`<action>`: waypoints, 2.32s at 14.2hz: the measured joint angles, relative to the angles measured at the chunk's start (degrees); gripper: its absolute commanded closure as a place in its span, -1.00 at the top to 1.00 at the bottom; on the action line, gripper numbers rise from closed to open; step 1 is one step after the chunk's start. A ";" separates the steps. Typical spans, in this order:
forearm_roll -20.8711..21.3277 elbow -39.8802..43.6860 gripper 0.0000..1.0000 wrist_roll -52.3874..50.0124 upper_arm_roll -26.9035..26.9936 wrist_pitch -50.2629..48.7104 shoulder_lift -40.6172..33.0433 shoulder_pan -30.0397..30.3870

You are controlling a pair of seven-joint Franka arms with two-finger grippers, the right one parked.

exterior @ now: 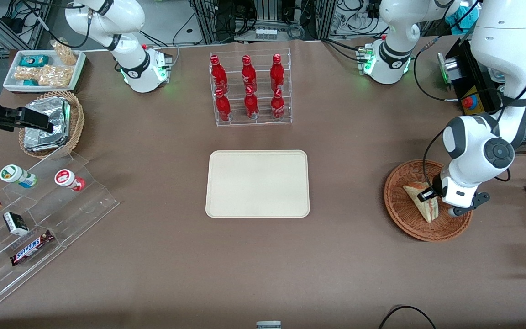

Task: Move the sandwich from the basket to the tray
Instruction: 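Lift the sandwich and carry it over the cream tray, then lower the sandwich onto the tray and open the left gripper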

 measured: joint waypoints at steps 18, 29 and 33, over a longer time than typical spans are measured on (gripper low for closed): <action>-1.07 23.39 -0.55 -21.41 -2.91 -22.88 9.43 -40.75; -3.22 36.21 0.99 -24.26 -4.75 -20.28 19.55 -47.97; -3.20 37.88 1.00 -24.34 -4.34 -20.40 20.30 -47.84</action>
